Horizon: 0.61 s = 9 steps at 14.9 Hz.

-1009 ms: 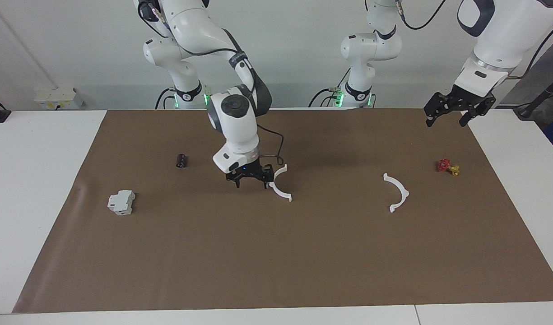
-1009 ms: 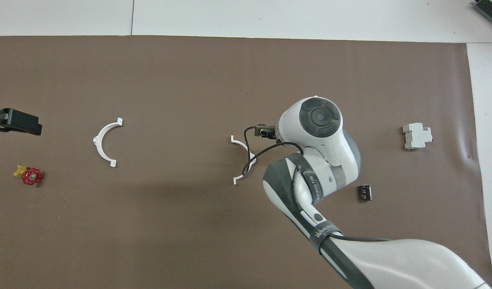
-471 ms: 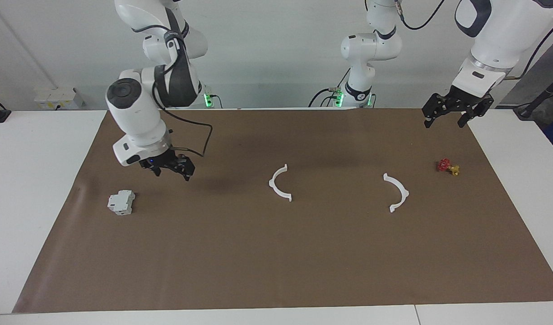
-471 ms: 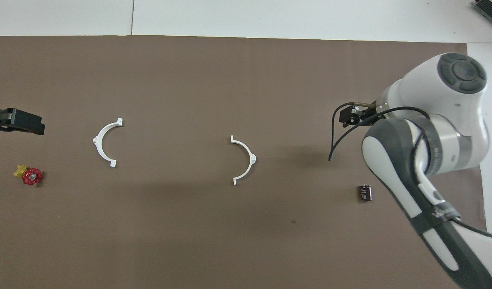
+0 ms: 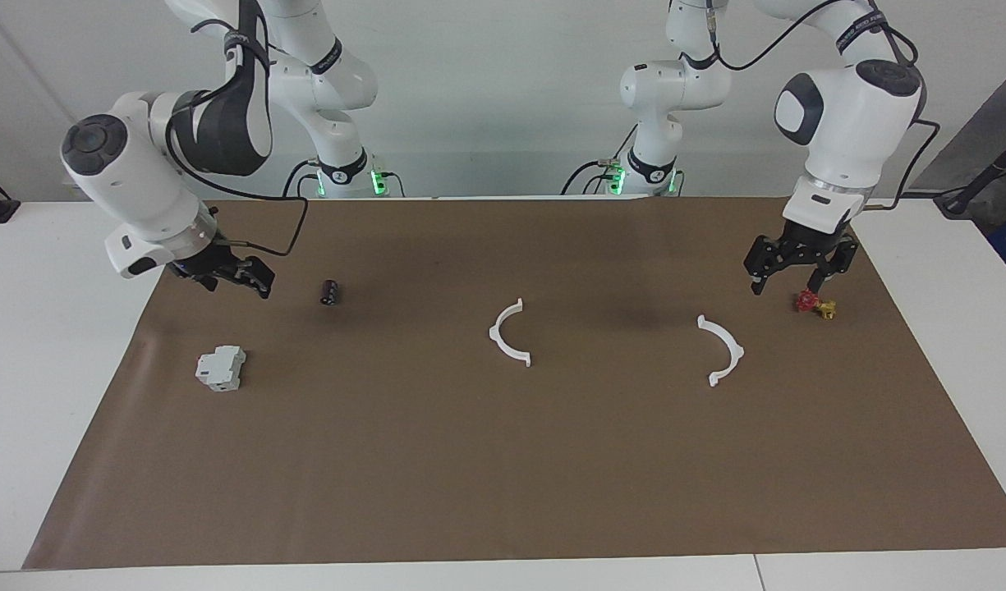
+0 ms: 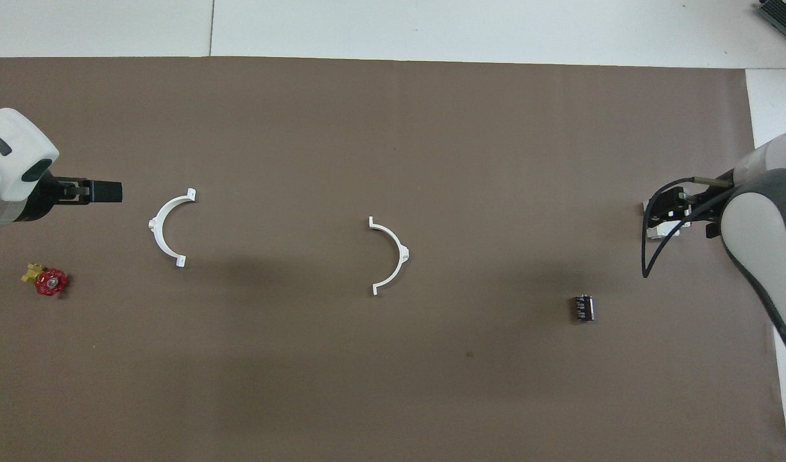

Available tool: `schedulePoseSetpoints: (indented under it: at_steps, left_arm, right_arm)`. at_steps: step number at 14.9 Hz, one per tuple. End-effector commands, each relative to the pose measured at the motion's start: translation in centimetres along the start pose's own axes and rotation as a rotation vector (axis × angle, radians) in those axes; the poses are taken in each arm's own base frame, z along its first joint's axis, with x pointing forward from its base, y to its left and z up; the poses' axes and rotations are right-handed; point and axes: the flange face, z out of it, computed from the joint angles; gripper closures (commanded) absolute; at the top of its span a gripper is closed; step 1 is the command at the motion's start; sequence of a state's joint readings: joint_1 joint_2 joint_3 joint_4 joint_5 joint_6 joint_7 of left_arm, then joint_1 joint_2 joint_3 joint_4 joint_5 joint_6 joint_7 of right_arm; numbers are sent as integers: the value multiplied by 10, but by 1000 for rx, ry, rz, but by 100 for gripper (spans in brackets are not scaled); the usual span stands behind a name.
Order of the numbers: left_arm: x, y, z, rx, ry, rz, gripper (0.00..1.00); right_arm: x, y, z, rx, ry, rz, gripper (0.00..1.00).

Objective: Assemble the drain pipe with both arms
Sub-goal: 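Withdraw the right gripper while the left gripper reaches the other half-ring, then grasp the other white half-ring with the left gripper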

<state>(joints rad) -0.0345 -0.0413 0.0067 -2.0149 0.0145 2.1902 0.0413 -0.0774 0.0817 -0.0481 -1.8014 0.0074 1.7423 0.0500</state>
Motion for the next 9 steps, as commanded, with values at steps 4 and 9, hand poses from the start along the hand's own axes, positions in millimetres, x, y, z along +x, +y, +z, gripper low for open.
schedulePoseSetpoints:
  at_steps: [4,9]
  left_arm:
    - [-26,-19,86,10,-13,-120,0]
    - [-31,-6,129,5,-5,-321,0]
  right_arm:
    - [-36,22,-83,-61,52,-54,0]
    - [-54,14,-149,-81,63,-69,0]
